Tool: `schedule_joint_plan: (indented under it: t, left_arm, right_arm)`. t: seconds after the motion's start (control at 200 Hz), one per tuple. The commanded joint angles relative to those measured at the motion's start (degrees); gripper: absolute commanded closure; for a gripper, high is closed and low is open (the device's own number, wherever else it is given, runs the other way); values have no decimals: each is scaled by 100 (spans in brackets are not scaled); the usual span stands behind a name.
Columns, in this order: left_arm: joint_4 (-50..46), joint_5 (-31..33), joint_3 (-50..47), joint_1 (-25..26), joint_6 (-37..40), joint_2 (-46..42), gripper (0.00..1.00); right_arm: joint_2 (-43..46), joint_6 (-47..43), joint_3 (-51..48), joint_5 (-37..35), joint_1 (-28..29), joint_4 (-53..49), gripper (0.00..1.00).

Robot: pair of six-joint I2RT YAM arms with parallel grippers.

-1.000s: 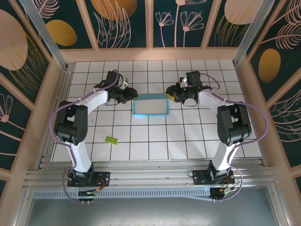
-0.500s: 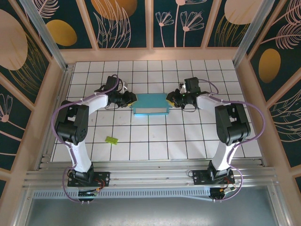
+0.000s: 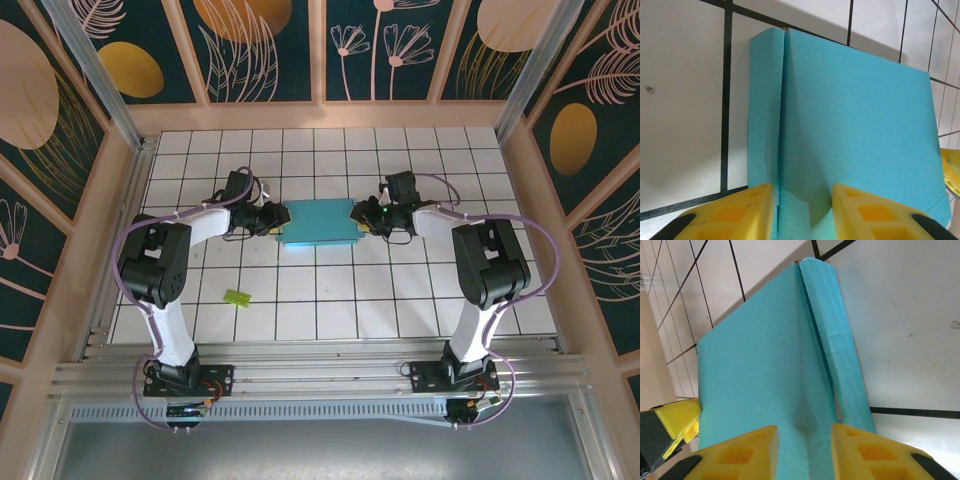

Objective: Fold the paper box

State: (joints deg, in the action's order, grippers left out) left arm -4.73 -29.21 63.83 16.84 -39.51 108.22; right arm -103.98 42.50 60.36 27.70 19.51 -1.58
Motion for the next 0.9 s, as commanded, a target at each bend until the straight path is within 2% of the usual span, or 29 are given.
schedule_joint_plan:
  t: [0.0,0.18,0.415,0.611,0.746,0.896]
  left_arm:
    - [-240,308,36,15,96,-253,62]
    - [-555,825,71,16,451,-562,60]
    - [-310,53,-114,126,377,-619,60]
    - [-374,116,-230,287,411,-427,60]
    - [-184,1,-275,341,300,-305,67]
    - [-189,55,-174,401,273,-149,70]
  right_arm:
    - [355,-211,163,-331,21,-164,63]
    - [623,-350,237,-834,27,-444,61]
    - [672,-254,76,-607,196,-413,63]
    - [676,-112,-284,-564,293,-128,65]
    - [580,-155,-342,-611,299,-102,69]
    - [461,-208,-371,-719,343,-94,72]
